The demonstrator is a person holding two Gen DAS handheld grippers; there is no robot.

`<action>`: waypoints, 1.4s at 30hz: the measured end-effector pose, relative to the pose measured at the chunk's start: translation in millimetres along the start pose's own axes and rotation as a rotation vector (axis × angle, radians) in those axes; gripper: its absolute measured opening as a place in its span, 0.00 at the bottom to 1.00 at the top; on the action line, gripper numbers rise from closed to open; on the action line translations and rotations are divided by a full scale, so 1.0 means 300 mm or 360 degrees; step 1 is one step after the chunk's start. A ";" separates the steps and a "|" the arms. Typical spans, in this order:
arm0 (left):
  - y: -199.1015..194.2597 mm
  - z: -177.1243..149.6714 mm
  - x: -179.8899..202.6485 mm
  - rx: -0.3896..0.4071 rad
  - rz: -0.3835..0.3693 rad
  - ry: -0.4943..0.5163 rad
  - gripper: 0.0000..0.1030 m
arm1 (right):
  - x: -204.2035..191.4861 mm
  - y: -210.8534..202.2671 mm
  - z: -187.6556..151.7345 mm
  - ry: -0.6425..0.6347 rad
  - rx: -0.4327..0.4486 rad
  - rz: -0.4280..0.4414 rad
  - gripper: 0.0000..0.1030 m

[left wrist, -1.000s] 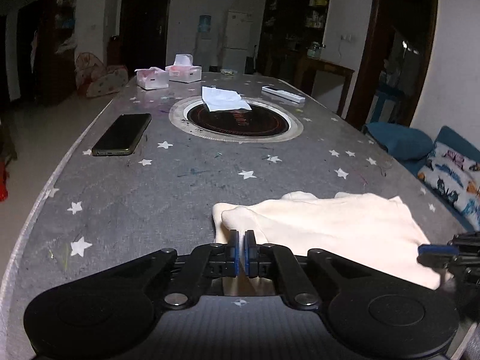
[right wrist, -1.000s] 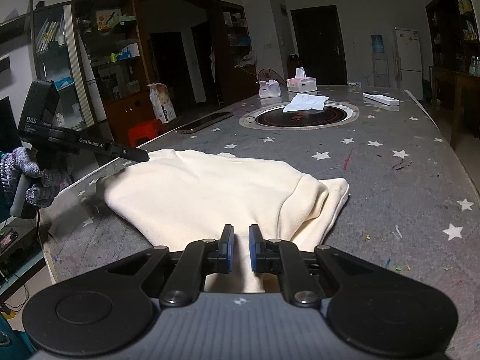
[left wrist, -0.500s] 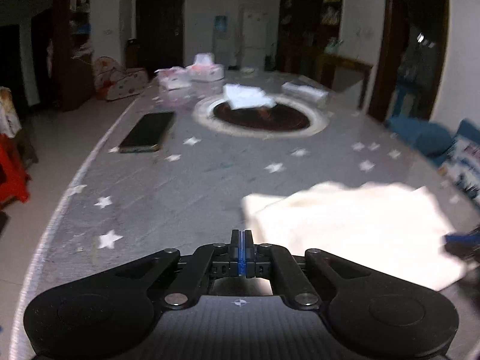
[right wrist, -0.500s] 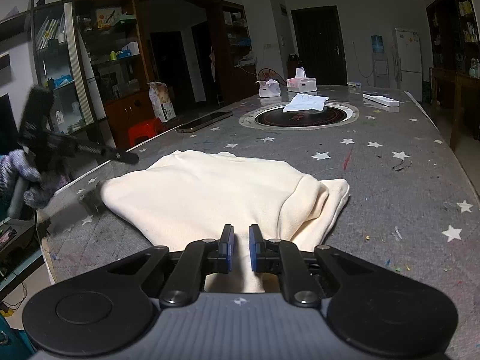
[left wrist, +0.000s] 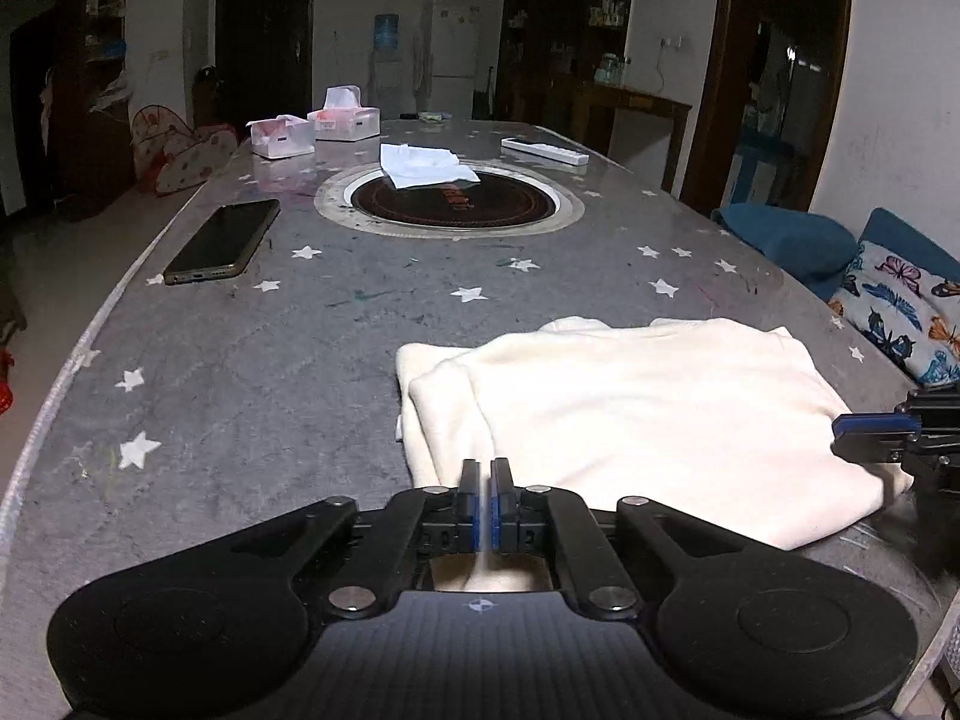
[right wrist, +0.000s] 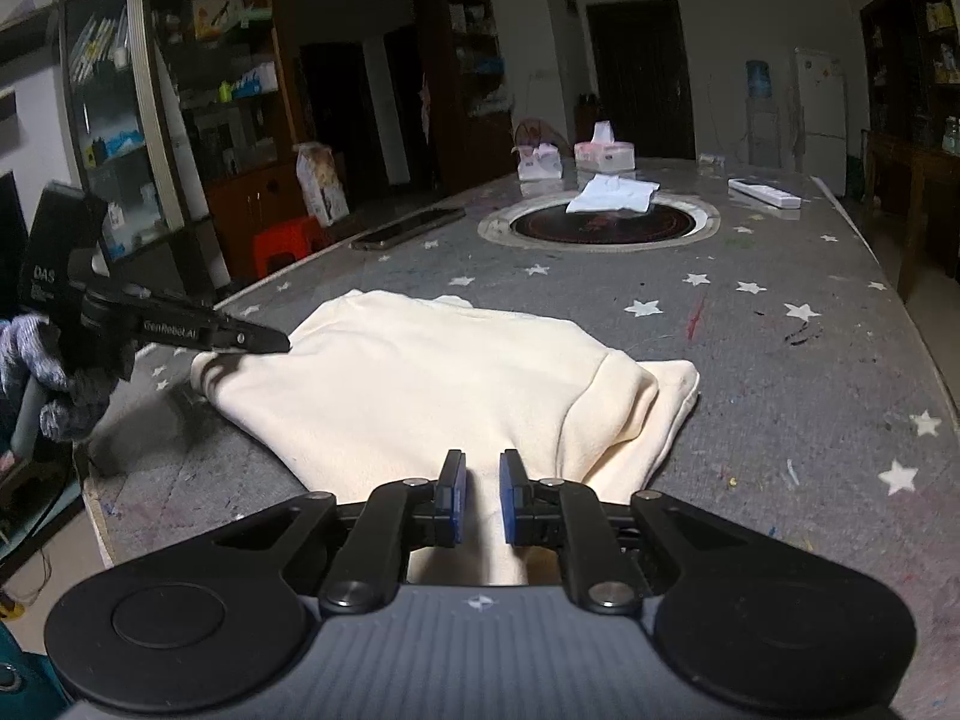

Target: Fold clothes

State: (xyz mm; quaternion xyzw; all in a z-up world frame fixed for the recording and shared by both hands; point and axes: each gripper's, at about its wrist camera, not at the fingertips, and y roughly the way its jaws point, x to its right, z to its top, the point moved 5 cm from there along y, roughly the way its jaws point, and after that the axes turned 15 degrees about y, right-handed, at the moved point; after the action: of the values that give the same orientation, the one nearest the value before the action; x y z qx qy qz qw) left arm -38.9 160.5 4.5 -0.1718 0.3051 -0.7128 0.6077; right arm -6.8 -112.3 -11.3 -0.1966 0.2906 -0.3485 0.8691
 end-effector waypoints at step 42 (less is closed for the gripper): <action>0.230 0.235 0.069 0.0031 -0.0193 0.0056 0.18 | -0.058 0.268 0.253 -0.0106 -0.0143 -0.0122 0.19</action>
State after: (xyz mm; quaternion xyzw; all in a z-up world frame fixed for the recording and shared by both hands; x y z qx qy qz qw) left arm 52.9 119.2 10.5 -0.1716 0.2979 -0.7540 0.5597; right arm 71.2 -34.4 8.6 -0.2579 0.2693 -0.3614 0.8546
